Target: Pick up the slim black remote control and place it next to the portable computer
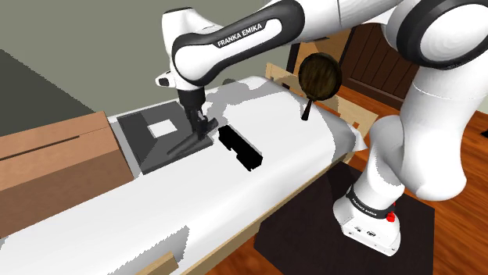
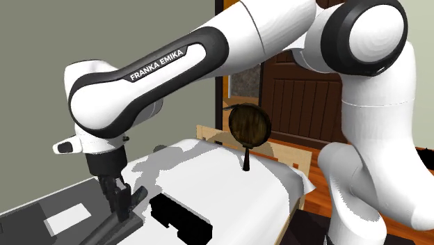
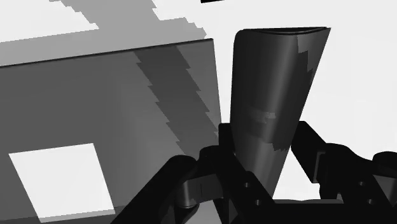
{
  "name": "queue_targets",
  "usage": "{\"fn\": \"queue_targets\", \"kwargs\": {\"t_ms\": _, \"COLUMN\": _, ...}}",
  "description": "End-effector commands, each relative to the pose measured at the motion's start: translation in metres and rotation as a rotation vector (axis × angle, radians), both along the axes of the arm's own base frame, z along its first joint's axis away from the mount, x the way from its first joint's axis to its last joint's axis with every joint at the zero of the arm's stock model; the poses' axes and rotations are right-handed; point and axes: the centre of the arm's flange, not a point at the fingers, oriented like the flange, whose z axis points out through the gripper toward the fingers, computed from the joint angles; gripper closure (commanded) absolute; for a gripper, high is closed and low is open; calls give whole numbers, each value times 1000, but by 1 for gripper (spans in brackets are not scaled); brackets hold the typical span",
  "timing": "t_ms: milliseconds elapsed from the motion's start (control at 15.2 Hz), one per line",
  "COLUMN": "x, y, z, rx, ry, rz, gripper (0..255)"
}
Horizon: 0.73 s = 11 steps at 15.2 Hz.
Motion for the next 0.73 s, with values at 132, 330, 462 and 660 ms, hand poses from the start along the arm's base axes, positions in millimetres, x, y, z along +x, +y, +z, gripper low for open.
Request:
{"fn": "queue_targets", "kwargs": {"t_ms": 132, "x": -4, "y": 51, "z": 1, "rx": 0, "ry": 0, "rz": -1, "gripper": 255}}
{"fn": "queue_targets", "kwargs": {"t_ms": 330, "x": -8, "y": 90, "z": 1, "rx": 0, "ry": 0, "rz": -1, "gripper": 255}}
{"fn": "queue_targets", "kwargs": {"t_ms": 462, "x": -11, "y": 117, "z": 1, "rx": 0, "ry": 0, "rz": -1, "gripper": 255}}
{"fn": "queue_targets", "kwargs": {"t_ms": 660, "x": -15, "y": 156, "z": 1, "rx": 0, "ry": 0, "rz": -1, "gripper": 255}}
